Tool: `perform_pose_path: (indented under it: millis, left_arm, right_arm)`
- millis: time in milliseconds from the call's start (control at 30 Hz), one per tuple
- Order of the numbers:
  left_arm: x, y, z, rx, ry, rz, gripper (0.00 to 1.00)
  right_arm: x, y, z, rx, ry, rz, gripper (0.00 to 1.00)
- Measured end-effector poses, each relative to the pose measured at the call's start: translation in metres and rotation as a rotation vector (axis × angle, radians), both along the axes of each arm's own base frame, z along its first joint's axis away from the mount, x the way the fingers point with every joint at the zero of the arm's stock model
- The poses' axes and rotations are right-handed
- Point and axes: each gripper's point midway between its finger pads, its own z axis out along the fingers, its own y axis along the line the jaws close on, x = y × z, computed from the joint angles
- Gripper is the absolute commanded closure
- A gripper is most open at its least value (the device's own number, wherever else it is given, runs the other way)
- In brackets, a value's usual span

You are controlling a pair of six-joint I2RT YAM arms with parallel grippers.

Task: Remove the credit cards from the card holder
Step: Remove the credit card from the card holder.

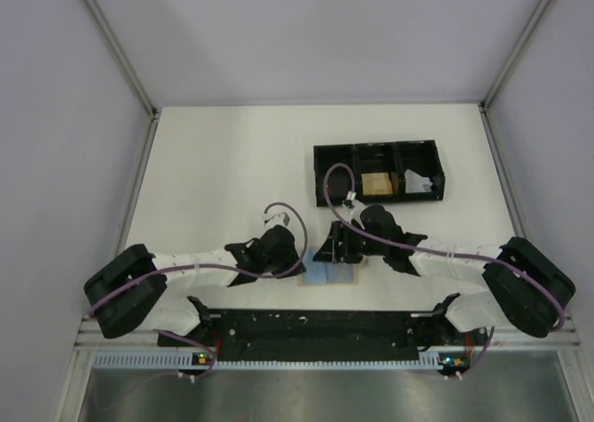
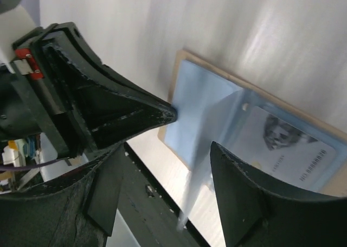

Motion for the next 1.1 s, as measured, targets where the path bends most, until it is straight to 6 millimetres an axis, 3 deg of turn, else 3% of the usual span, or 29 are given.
perform_pose_path:
  millis: [167,300,367,500,667,833,933,1100]
  left_arm:
    - [-0.004,0.008,0.002,-0.059,-0.006,0.06,0.77]
    - [-0.004,0.026,0.011,-0.108,-0.039,0.155,0.58]
    - [-0.003,0.037,0.019,-0.144,-0.071,0.211,0.5]
    - [0.002,0.048,0.043,-0.226,-0.143,0.276,0.45]
    - [0.006,0.043,0.07,-0.306,-0.212,0.257,0.44]
    - [0.007,0.02,0.078,-0.343,-0.214,0.169,0.44]
    - [0.009,-0.001,0.081,-0.362,-0.193,0.113,0.43]
    - [0.015,-0.036,0.08,-0.39,-0.153,0.036,0.44]
  right_arm:
    - [-0.001,0.025,0.015,0.083,0.017,0.074,0.36]
    - [-0.003,0.049,0.016,0.118,0.044,0.139,0.36]
    - [-0.006,0.053,0.01,0.119,0.066,0.154,0.36]
    - [-0.008,0.05,0.005,0.091,0.071,0.158,0.36]
    - [0.001,0.032,0.024,0.034,-0.03,0.128,0.37]
    - [0.029,-0.001,0.044,0.035,-0.127,0.024,0.45]
    - [0.031,-0.023,0.028,0.001,-0.116,-0.021,0.52]
    - [0.018,-0.045,-0.006,-0.055,-0.043,-0.044,0.59]
